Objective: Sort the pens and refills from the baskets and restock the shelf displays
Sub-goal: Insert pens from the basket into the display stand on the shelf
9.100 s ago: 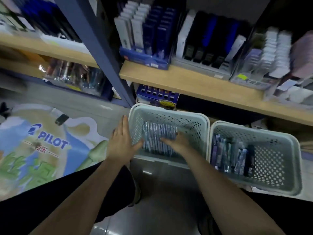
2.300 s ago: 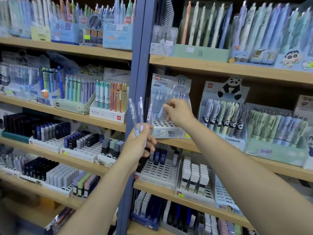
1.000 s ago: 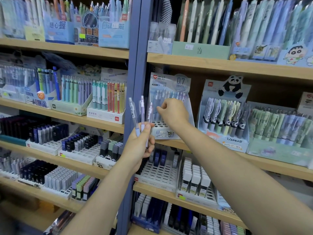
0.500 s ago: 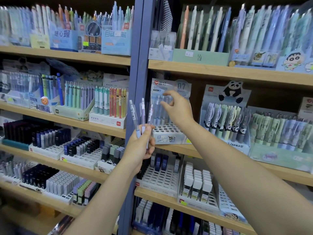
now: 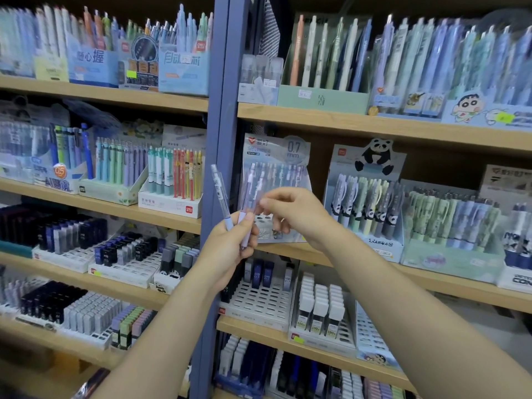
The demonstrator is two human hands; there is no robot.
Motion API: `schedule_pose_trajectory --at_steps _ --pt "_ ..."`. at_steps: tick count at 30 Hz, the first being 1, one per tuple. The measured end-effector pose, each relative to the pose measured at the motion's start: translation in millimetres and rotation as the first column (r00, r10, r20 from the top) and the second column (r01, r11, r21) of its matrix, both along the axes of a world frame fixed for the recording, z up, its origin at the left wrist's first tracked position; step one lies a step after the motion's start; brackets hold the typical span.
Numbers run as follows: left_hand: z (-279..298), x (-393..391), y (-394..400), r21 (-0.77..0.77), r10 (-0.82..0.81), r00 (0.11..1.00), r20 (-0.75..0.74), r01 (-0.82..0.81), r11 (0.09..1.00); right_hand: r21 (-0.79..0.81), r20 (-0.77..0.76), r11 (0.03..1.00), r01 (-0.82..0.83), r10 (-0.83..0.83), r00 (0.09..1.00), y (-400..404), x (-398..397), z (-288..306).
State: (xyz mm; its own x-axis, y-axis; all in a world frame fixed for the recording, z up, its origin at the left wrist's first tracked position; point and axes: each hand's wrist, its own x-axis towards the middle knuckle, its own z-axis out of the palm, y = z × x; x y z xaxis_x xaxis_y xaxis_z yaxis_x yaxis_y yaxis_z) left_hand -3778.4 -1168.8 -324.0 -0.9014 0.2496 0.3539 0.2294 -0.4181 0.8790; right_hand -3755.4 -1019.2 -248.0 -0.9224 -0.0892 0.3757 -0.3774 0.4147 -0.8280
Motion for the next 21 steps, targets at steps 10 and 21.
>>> schedule_pose_trajectory --at_steps 10,21 --pt "7.6 16.4 8.0 -0.111 -0.006 1.0 -0.028 0.003 0.994 -0.178 0.1 0.983 -0.045 0.064 0.993 20.7 16.7 -1.3" --pt "5.9 7.4 19.7 -0.321 0.318 0.948 -0.011 -0.304 0.897 -0.3 -0.131 0.906 0.298 -0.348 0.928 58.8 11.5 18.5"
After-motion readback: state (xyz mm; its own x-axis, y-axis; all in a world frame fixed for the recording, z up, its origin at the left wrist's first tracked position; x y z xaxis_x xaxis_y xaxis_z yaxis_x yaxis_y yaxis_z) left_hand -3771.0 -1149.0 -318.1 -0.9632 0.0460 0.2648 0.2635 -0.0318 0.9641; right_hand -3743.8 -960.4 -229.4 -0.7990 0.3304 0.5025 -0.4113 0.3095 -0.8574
